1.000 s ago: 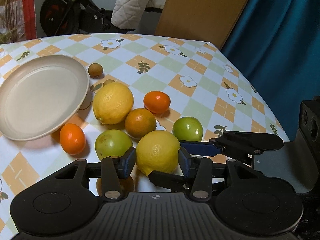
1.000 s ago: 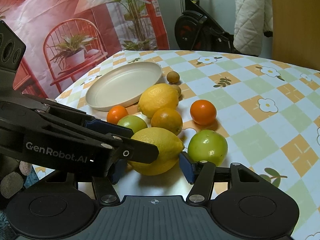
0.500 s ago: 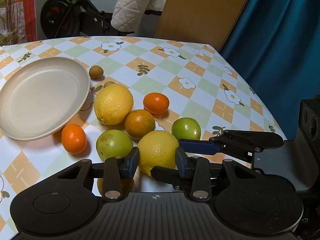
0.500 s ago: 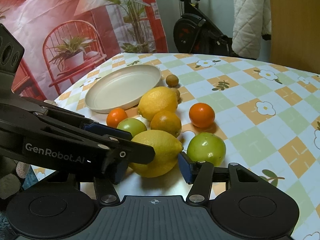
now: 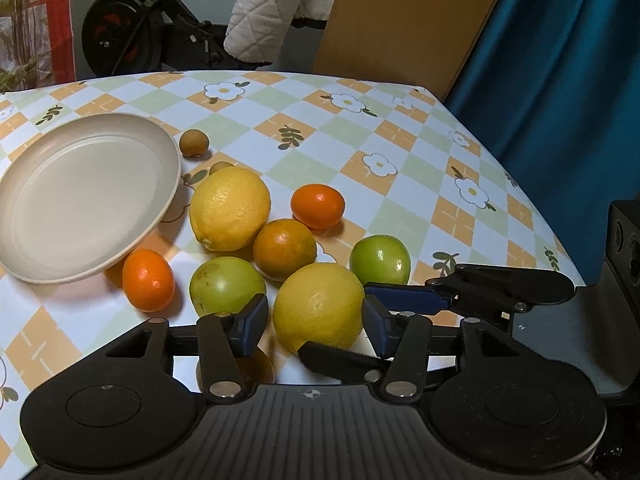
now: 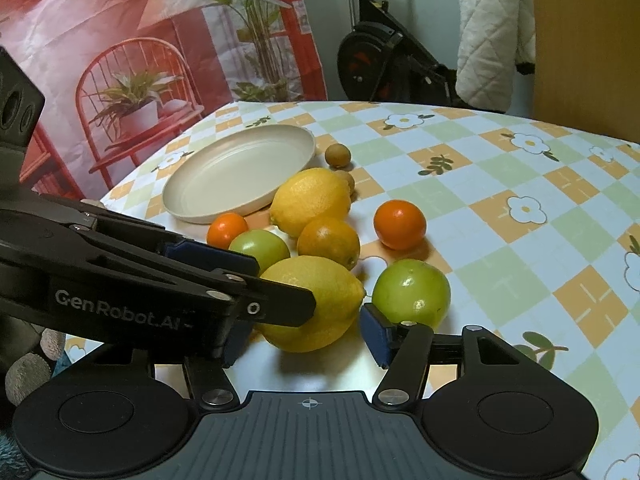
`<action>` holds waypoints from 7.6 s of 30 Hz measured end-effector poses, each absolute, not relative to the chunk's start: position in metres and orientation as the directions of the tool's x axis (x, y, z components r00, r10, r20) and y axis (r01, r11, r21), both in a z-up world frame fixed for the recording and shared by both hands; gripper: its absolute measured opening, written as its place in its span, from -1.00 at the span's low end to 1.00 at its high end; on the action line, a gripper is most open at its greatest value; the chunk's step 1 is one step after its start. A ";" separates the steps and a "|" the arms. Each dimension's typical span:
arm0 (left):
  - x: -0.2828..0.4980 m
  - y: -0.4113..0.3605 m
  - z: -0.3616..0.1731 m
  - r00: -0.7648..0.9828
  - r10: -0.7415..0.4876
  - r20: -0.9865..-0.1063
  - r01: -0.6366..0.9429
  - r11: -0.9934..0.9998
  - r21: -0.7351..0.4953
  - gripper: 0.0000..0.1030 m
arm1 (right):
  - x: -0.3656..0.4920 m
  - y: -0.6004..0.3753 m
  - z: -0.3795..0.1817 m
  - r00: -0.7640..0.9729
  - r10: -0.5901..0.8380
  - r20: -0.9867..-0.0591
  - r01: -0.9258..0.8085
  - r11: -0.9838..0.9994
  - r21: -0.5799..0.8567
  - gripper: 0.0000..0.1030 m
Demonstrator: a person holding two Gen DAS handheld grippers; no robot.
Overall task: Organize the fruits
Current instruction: 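Close the left gripper around the large yellow lemon, then lift the lemon with the left gripper and carry it over the plate, then lower the lemon onto the plate and open the left gripper, then move the open left gripper back toward the dark orange tangerine, then close the left gripper on the dark orange tangerine and lift it, then carry the tangerine over the plate, lower it and open the left gripper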
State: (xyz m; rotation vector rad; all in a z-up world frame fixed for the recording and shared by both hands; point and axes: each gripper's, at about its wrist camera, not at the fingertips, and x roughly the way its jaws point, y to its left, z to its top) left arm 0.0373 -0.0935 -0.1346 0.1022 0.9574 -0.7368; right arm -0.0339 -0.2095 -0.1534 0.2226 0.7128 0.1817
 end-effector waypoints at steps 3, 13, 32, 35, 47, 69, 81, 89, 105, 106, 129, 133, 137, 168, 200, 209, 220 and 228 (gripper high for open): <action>0.038 -0.095 -0.137 0.345 -0.533 -0.772 0.615 0.750 -0.242 0.05 | -0.031 -0.207 -0.156 0.739 0.238 -0.630 -0.090 0.962 0.258 0.13; 0.031 -0.090 -0.124 0.375 -0.544 -0.750 0.622 0.748 -0.232 -0.01 | -0.038 -0.203 -0.144 0.767 0.220 -0.602 -0.108 0.970 0.217 0.01; 0.064 -0.032 -0.084 0.496 -0.554 -0.668 0.540 0.800 -0.262 -0.01 | 0.014 -0.164 -0.090 0.793 0.259 -0.551 -0.250 0.964 0.093 0.01; 0.074 -0.017 -0.083 0.517 -0.542 -0.663 0.508 0.817 -0.272 -0.01 | 0.031 -0.150 -0.086 0.785 0.275 -0.556 -0.279 0.957 0.079 0.01; 0.129 0.025 -0.093 0.576 -0.497 -0.648 0.384 0.865 -0.322 -0.01 | 0.107 -0.098 -0.081 0.736 0.311 -0.601 -0.373 0.927 0.023 0.01; 0.206 0.053 -0.116 0.619 -0.427 -0.659 0.284 0.904 -0.319 -0.10 | 0.210 -0.049 -0.101 0.728 0.295 -0.619 -0.403 0.914 -0.038 -0.17; 0.183 0.059 -0.102 0.665 -0.355 -0.657 0.282 0.934 -0.219 0.56 | 0.191 -0.069 -0.094 0.715 0.311 -0.626 -0.391 0.921 0.011 0.65; 0.150 0.053 -0.081 0.724 -0.299 -0.622 0.266 0.952 -0.149 0.71 | 0.142 -0.110 -0.080 0.764 0.275 -0.584 -0.298 0.953 0.059 0.99; 0.079 0.009 -0.072 0.785 -0.260 -0.562 0.286 0.957 -0.045 0.73 | 0.045 -0.176 -0.090 0.850 0.195 -0.489 -0.121 0.976 0.180 0.99; 0.076 0.007 -0.073 0.783 -0.261 -0.565 0.287 0.957 -0.043 0.73 | 0.039 -0.179 -0.091 0.860 0.191 -0.474 -0.115 0.976 0.185 0.99; 0.039 0.005 -0.094 0.734 -0.246 -0.633 0.279 0.959 -0.050 0.69 | -0.014 -0.176 -0.118 0.825 0.130 -0.550 -0.092 0.991 0.095 0.85; 0.037 0.006 -0.097 0.717 -0.255 -0.649 0.281 0.957 -0.066 0.69 | -0.020 -0.179 -0.123 0.809 0.146 -0.569 -0.099 0.989 0.113 0.84; 0.034 0.004 -0.100 0.696 -0.267 -0.667 0.305 0.950 -0.062 0.69 | -0.025 -0.175 -0.126 0.796 0.177 -0.578 -0.138 0.984 0.112 0.75; 0.030 -0.002 -0.114 0.619 -0.307 -0.723 0.365 0.927 -0.082 0.69 | -0.026 -0.151 -0.142 0.717 0.276 -0.640 -0.248 0.959 0.137 0.20; 0.031 -0.026 -0.151 0.428 -0.503 -0.751 0.500 0.824 -0.267 -0.11 | -0.022 -0.146 -0.157 0.687 0.352 -0.635 -0.288 0.935 0.208 -0.29; 0.032 -0.024 -0.151 0.436 -0.512 -0.740 0.503 0.820 -0.272 -0.11 | -0.021 -0.148 -0.158 0.696 0.352 -0.625 -0.272 0.936 0.224 -0.33; 0.029 -0.014 -0.136 0.485 -0.517 -0.705 0.486 0.830 -0.274 -0.11 | -0.022 -0.144 -0.145 0.722 0.361 -0.591 -0.282 0.933 0.225 -0.35; 0.051 0.004 -0.120 0.536 -0.506 -0.676 0.448 0.849 -0.280 -0.11 | 0.006 -0.129 -0.125 0.728 0.365 -0.580 -0.317 0.930 0.186 -0.35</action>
